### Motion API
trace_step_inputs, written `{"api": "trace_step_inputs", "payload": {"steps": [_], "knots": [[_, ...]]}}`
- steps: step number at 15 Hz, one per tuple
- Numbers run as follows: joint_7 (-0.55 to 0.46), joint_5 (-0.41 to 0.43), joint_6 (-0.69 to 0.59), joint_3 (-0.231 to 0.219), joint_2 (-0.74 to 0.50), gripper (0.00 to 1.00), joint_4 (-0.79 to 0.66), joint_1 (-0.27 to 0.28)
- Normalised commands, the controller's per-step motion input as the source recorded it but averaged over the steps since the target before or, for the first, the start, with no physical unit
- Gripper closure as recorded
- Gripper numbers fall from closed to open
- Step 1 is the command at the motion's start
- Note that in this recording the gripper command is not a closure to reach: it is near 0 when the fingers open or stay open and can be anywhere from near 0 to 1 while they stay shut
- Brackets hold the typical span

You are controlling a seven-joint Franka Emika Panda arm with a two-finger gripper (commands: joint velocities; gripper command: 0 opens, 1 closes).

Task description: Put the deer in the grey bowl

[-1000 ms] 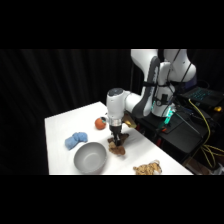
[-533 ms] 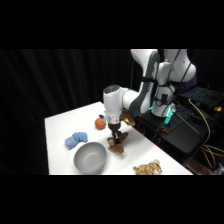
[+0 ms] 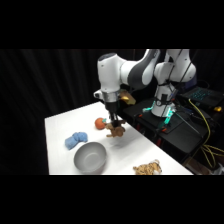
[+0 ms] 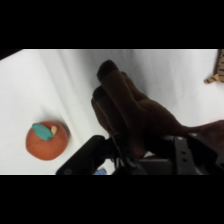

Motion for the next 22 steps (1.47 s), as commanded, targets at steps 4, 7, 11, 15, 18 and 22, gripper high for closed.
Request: {"api": "trace_step_inputs", "payload": {"steps": [4, 7, 11, 15, 18, 22], "knots": [[-0.01, -0.083, -0.40, 0.154, -0.13, 0.44, 0.38, -0.112], [0.01, -0.054, -0.20, 0.160, 0.30, 0.44, 0.63, -0.069], [0.04, -0.103, -0.06, 0.106, 0.61, 0.42, 0.73, -0.007], [0.01, -0.111, 0.08, 0.002, 0.70, 0.42, 0.70, 0.058], [0.02, -0.123, 0.04, -0.081, 0.57, 0.42, 0.63, 0.110], [-0.01, -0.060, -0.04, -0.104, 0.34, 0.00, 0.43, 0.090]]}}
